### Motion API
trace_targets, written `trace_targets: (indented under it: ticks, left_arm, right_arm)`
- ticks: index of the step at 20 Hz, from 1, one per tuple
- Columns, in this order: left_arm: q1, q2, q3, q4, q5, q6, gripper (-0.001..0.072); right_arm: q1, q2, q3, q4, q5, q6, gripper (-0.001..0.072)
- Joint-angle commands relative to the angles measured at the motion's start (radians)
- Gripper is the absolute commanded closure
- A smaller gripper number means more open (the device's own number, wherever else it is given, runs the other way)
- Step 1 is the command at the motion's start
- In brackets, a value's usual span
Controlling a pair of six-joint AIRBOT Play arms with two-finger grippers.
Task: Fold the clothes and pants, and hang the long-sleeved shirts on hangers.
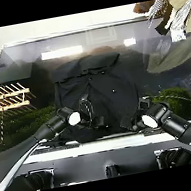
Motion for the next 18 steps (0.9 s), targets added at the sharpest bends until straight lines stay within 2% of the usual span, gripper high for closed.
trace_targets:
  ticks: [1,2,3,5,10,13,14,15,16,17,18]
  left_arm:
    - [0.053,0.043,0.003,0.0,-0.089,0.062,0.0293]
    - [0.052,0.049,0.005,0.0,-0.118,0.061,0.0002]
    - [0.041,0.049,0.01,0.003,-0.14,0.061,-0.0013]
    - [-0.002,0.045,0.011,0.009,-0.103,0.049,-0.0013]
    - [-0.107,-0.032,0.033,0.147,-0.045,-0.153,-0.0013]
    - [-0.119,-0.086,0.065,0.162,-0.036,-0.186,-0.0004]
    - [-0.118,-0.102,0.069,0.169,-0.035,-0.194,0.0099]
    - [-0.115,-0.114,0.069,0.168,-0.035,-0.194,0.0341]
    - [-0.114,-0.118,0.069,0.169,-0.035,-0.194,0.0616]
    - [-0.113,-0.117,0.069,0.168,-0.03,-0.194,0.0687]
    - [-0.111,-0.114,0.069,0.168,-0.031,-0.194,0.0688]
  right_arm:
    - [0.001,0.005,0.059,-0.057,0.084,-0.002,0.0685]
    - [0.001,0.005,0.065,-0.056,0.086,-0.002,0.0685]
    - [0.001,0.005,0.066,-0.055,0.082,-0.002,0.0685]
    - [0.001,0.005,0.066,-0.048,0.082,-0.002,0.0685]
    - [0.001,0.005,0.066,-0.03,0.082,-0.001,0.0685]
    - [0.001,0.005,0.066,-0.021,0.082,-0.001,0.0685]
    - [0.001,0.005,0.066,-0.017,0.082,-0.002,0.0685]
    - [0.001,0.005,0.066,-0.013,0.082,-0.001,0.0685]
    - [0.001,0.005,0.066,-0.009,0.082,-0.001,0.0685]
    - [0.001,0.005,0.066,-0.004,0.085,-0.001,0.0685]
    - [0.001,0.005,0.066,-0.003,0.089,-0.002,0.0685]
